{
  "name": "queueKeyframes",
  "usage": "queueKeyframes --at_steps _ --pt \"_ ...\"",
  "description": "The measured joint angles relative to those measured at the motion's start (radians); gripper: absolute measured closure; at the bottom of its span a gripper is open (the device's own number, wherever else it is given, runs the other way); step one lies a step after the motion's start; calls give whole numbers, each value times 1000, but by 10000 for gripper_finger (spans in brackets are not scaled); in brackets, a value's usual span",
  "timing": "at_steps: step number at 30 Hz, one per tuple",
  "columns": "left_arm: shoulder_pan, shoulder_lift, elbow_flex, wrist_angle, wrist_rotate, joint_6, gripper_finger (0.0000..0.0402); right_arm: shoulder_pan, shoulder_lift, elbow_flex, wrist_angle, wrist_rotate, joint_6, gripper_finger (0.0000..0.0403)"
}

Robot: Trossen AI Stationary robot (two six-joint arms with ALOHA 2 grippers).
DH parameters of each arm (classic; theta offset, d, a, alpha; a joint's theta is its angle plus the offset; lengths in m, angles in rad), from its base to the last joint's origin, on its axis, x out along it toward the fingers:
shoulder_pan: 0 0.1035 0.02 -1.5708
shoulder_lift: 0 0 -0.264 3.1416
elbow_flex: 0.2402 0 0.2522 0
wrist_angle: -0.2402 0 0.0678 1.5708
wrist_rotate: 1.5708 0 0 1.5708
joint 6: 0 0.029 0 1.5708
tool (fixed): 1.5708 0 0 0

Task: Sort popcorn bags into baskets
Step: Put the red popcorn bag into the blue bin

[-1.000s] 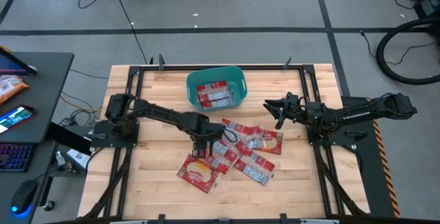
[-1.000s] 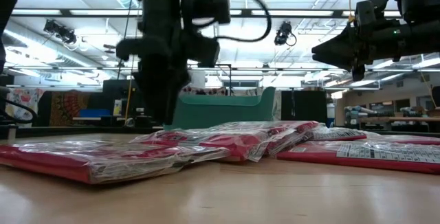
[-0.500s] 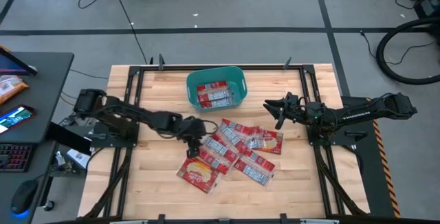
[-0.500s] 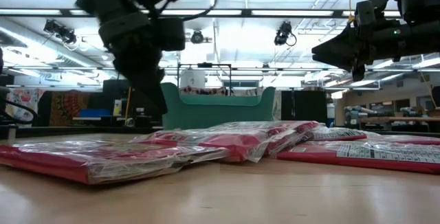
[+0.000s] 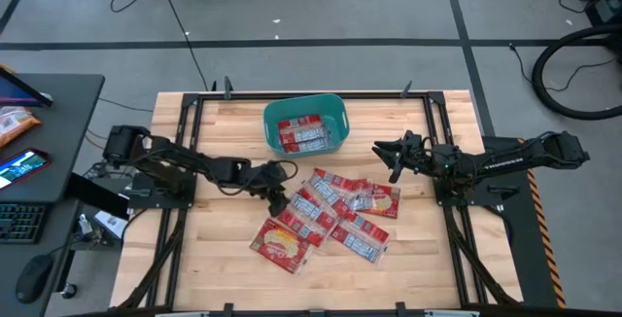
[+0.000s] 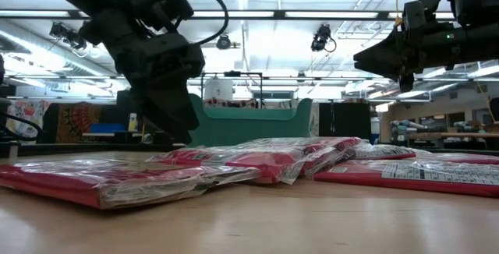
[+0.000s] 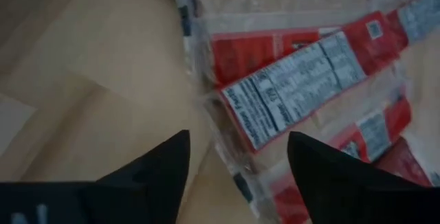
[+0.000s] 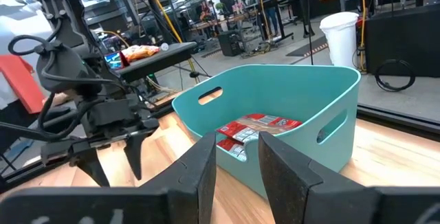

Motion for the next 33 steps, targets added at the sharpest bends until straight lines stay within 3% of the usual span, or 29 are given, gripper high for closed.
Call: queueKeyframes --at_steps 6,16,22,30,33 --pt "-2 67 0 27 3 -16 138 0 0 0 0 0 0 288" --pt "-2 122 0 134 55 -16 169 0 0 0 0 0 0 288" --pt "-2 122 0 138 64 7 242 0 0 0 0 0 0 288" --pt "-14 122 0 145 62 7 378 0 0 0 0 0 0 288" --pt "-15 112 0 142 61 8 392 0 0 0 0 0 0 288"
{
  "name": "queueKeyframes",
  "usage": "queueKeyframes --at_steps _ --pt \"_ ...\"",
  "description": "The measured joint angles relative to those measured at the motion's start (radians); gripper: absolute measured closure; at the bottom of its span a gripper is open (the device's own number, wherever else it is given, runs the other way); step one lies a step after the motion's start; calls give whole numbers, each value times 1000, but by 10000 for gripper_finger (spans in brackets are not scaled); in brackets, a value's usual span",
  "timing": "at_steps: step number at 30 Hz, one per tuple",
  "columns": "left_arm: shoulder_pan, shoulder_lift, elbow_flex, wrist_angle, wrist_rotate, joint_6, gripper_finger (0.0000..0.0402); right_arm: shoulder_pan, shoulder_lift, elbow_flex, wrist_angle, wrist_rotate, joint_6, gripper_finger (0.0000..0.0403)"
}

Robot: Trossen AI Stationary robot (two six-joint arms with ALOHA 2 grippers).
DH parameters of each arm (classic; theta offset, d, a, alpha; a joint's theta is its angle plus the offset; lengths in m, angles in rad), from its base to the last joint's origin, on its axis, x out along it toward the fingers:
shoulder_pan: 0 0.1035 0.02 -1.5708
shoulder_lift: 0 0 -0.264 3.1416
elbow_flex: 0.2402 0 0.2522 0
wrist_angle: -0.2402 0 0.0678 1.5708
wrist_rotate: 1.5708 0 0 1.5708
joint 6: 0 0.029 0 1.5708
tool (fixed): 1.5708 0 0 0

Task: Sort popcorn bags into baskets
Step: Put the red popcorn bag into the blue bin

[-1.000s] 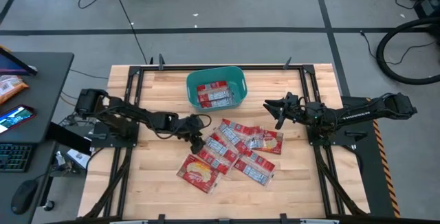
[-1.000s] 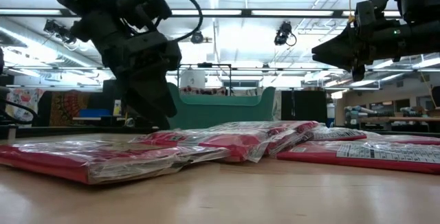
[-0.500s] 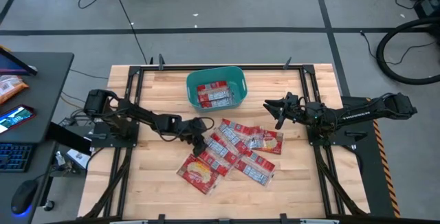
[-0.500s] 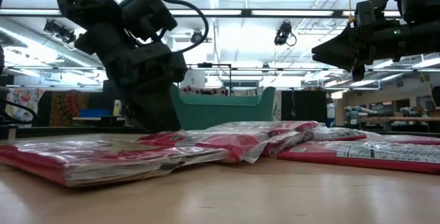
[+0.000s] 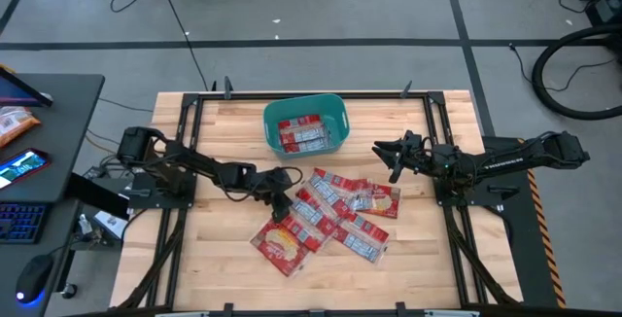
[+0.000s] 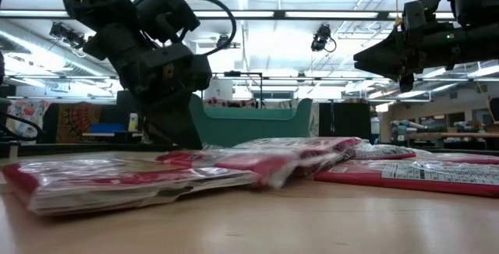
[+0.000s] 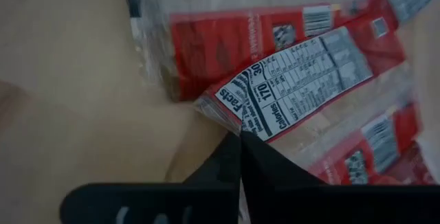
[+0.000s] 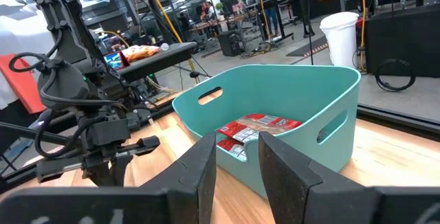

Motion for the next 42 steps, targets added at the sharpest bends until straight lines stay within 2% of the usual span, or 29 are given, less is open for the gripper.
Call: queueKeyframes --at_steps 11,18,25,34,42 --pt "0 -114 0 -9 -4 29 398 0 0 0 0 0 0 288" --pt "3 -226 33 -39 -79 112 400 0 0 0 0 0 0 288" --pt "7 -255 207 -226 -202 274 400 0 0 0 0 0 0 288" --pt "104 -255 442 -383 -213 447 401 0 0 0 0 0 0 288" --pt "225 -254 520 -383 -230 535 401 0 0 0 0 0 0 288"
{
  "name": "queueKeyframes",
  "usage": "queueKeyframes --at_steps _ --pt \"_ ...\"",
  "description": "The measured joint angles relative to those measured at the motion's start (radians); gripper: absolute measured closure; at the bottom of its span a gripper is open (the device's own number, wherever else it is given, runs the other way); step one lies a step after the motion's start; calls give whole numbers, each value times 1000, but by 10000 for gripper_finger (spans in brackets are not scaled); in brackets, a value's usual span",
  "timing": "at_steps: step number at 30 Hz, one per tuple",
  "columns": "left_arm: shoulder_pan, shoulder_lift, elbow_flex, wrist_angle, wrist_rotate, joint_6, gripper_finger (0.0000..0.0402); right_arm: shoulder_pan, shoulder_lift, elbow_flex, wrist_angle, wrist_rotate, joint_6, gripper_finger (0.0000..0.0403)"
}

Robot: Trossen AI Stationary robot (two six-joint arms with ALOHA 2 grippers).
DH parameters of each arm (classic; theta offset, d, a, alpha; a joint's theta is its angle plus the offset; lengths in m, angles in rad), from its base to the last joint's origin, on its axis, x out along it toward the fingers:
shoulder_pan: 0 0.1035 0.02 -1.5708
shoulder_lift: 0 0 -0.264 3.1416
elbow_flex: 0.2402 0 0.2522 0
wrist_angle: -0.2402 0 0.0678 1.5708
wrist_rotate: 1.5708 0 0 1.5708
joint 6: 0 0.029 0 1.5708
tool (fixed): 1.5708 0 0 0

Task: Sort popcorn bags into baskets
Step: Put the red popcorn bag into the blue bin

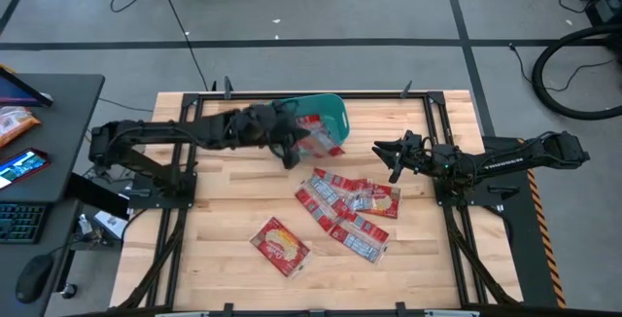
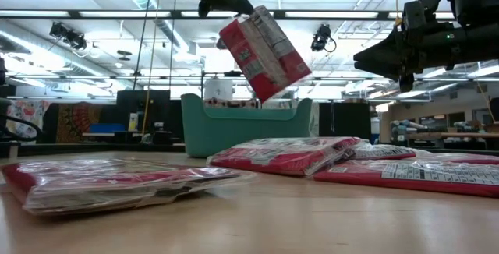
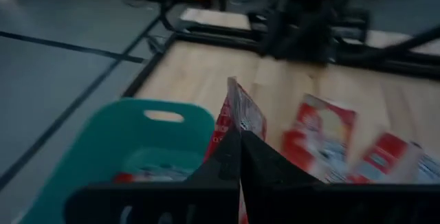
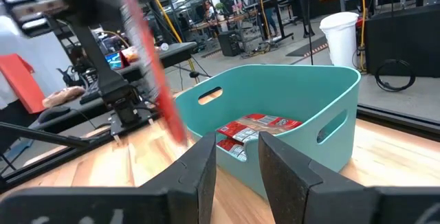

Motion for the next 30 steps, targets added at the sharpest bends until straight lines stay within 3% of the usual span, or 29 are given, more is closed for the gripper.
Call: queueKeyframes --at_steps 7,19,30 --pt "110 18 0 70 -5 32 401 0 0 0 0 0 0 288" --pt "189 224 0 197 -18 -145 397 0 0 0 0 0 0 288" --pt "140 238 -1 -100 -16 -172 396 0 0 0 0 0 0 288"
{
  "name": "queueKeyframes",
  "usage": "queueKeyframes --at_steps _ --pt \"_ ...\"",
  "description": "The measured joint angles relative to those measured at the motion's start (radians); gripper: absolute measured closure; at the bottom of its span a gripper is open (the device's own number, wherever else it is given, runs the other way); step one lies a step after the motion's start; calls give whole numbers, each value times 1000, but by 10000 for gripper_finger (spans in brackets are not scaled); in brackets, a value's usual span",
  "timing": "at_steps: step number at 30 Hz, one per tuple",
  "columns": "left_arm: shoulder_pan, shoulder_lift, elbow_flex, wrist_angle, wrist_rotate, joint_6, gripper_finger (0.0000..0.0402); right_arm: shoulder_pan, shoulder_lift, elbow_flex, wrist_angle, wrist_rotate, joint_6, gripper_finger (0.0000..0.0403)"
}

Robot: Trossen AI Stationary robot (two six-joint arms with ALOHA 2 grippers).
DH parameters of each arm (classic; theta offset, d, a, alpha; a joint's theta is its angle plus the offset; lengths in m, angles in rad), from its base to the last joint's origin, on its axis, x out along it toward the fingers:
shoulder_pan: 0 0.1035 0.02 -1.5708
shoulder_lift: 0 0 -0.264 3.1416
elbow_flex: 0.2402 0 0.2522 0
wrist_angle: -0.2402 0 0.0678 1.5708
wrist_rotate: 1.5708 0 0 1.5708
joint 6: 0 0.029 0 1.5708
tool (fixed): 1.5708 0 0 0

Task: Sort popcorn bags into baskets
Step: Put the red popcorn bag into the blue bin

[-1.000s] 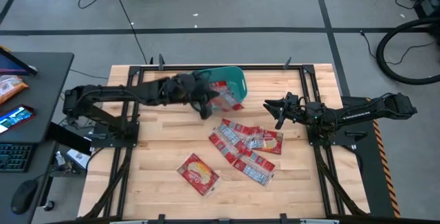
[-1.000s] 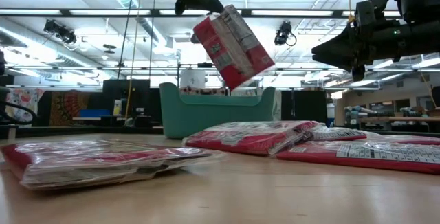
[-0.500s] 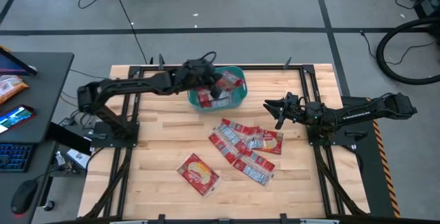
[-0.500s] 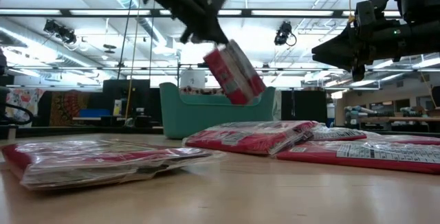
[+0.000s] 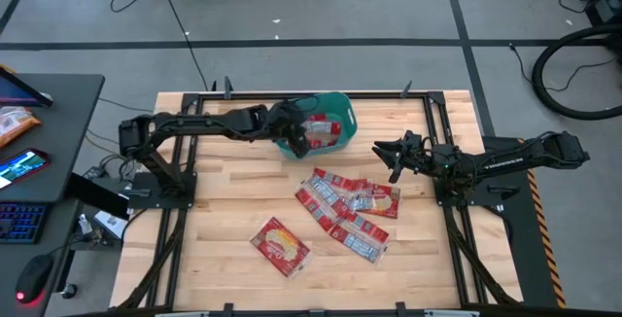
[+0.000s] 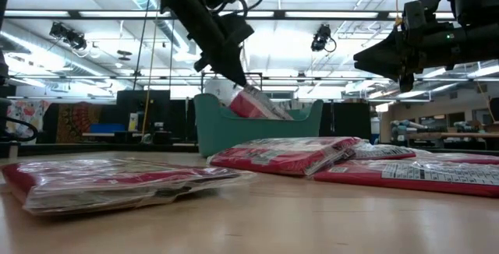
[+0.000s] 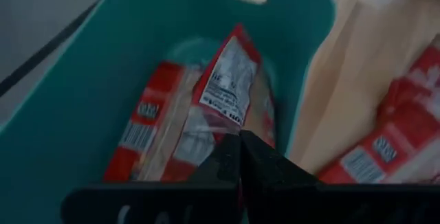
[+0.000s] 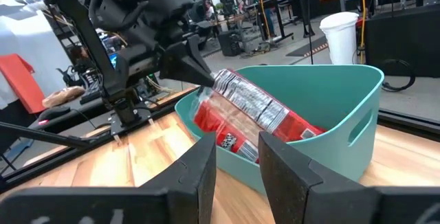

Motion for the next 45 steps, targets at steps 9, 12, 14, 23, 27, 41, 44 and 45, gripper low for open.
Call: queueKeyframes --at_steps 9,12,14,23,27,41,44,45 --pt "-11 0 0 -158 -40 4 337 0 0 0 0 0 0 288" --pt "-23 -1 0 -162 -45 40 292 0 0 0 0 0 0 288" --pt "-35 -8 0 -161 -45 95 264 0 0 0 0 0 0 288" --pt "-145 -6 0 -149 -25 410 218 0 0 0 0 0 0 288" --pt "-202 -6 0 -107 156 443 223 0 0 0 0 0 0 288" --pt "-336 73 0 75 158 362 225 0 0 0 1 0 0 288" --pt "-364 130 0 101 137 368 225 0 0 0 0 0 0 288" --pt "-370 146 0 106 127 369 225 0 0 0 2 0 0 288"
